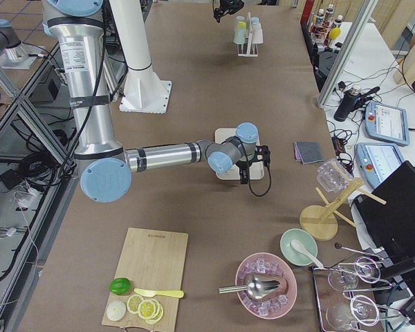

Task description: Pick up and place green cup on tray

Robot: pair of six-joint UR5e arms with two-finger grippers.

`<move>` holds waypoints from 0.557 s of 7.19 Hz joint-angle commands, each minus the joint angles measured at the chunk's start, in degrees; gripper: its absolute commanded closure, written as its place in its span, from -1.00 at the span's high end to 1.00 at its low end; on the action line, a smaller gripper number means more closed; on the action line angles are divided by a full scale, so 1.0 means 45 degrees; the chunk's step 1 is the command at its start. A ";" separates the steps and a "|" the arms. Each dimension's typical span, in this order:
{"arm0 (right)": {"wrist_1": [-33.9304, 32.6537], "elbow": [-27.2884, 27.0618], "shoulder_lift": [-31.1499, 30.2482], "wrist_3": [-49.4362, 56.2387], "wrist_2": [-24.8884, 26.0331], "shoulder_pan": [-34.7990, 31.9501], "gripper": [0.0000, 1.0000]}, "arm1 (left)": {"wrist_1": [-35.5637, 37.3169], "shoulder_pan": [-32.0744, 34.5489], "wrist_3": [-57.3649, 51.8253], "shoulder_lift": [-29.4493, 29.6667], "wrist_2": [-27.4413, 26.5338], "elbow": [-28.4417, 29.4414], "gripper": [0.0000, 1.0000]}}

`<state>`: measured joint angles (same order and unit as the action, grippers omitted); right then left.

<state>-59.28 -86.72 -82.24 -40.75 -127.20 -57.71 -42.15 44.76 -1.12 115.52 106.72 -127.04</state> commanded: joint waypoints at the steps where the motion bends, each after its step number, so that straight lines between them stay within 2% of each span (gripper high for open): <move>1: 0.0301 0.0091 -0.0200 0.0246 -0.0015 -0.0026 0.51 | -0.0319 -0.2669 0.0659 -0.0203 -0.3325 -0.0460 0.95; 3: 0.1040 0.0151 -0.0414 0.0365 -0.0073 -0.0143 0.51 | -0.1001 -0.4992 0.0678 -0.0883 -0.7775 -0.0247 0.95; 4: 0.1393 0.0170 -0.0551 0.0365 -0.0209 -0.0395 0.47 | -0.1140 -0.5913 0.0620 -0.1177 -0.9499 -0.0207 0.95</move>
<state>-55.12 -86.09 -83.95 -39.21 -127.64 -58.52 -46.04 23.93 1.83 111.94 74.63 -128.34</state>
